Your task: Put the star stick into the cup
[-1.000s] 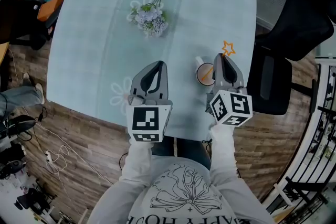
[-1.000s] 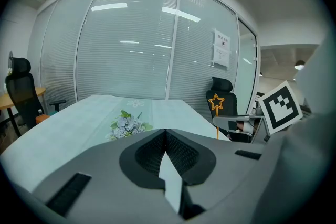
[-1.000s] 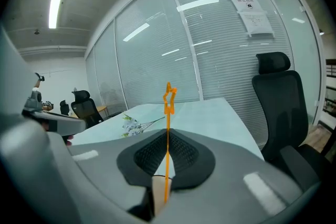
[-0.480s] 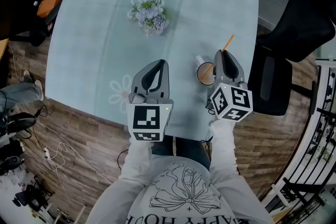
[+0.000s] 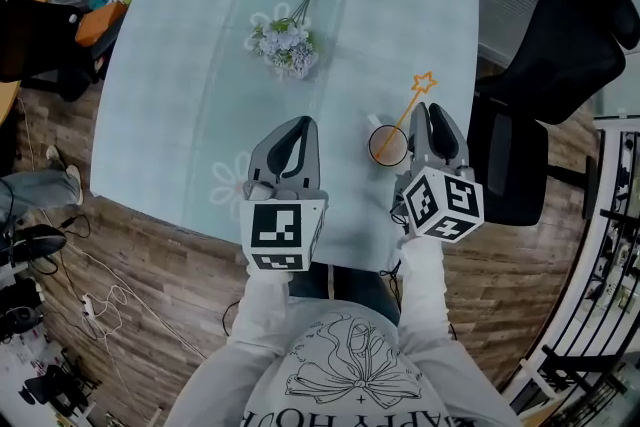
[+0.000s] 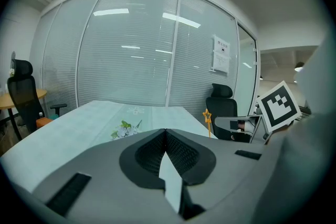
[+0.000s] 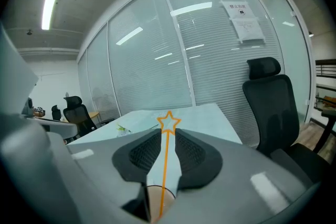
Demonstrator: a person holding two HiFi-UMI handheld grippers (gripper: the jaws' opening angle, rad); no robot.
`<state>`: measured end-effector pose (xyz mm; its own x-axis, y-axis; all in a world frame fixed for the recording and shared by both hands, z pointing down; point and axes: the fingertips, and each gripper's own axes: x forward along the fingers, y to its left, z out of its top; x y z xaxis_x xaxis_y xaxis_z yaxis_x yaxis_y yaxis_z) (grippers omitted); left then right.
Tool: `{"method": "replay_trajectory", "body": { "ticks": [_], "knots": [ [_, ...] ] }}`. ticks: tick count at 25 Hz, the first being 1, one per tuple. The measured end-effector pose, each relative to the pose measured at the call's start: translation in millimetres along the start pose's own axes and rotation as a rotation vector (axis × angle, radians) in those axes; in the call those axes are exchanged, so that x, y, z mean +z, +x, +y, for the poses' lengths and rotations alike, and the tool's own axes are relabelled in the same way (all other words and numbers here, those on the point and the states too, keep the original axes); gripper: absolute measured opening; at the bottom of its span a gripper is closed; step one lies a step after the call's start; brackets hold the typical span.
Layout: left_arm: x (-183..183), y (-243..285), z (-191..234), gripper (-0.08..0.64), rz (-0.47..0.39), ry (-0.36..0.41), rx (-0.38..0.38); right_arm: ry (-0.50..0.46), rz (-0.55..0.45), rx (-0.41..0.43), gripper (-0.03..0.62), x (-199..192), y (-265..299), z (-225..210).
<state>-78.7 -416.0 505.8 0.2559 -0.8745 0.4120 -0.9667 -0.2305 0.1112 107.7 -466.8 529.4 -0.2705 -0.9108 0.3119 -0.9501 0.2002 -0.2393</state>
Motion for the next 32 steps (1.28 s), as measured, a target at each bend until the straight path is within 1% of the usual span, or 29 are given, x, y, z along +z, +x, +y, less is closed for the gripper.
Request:
{"method": "replay_trajectory", "body": {
  "ticks": [3,8,9,10,15,18,24,32],
  "knots": [
    [17,-9,-3,0.006,-0.033,0.009,-0.001,-0.023,-0.051,-0.005,0.091,27,-16,5],
    [54,-24,-6,0.006,-0.106,0.02,0.001,-0.108,-0.141,0.003,0.091,71,-40,21],
    [62,-27,-7,0.006,-0.122,0.023,0.0,-0.122,-0.16,0.002,0.079,80,-45,25],
    [70,-31,-9,0.006,-0.138,0.026,-0.001,-0.135,-0.18,0.0,0.053,89,-50,28],
    [101,-50,-21,0.006,-0.206,0.041,-0.007,-0.166,-0.27,0.006,0.049,132,-82,39],
    [119,-62,-27,0.006,-0.25,0.049,-0.009,-0.179,-0.32,0.005,0.029,152,-99,43],
    [145,-84,-36,0.006,-0.312,0.068,-0.011,-0.192,-0.36,0.018,0.029,173,-122,52],
    [164,-106,-44,0.006,-0.36,0.089,-0.01,-0.191,-0.394,0.023,0.015,186,-142,59]
  ]
}}
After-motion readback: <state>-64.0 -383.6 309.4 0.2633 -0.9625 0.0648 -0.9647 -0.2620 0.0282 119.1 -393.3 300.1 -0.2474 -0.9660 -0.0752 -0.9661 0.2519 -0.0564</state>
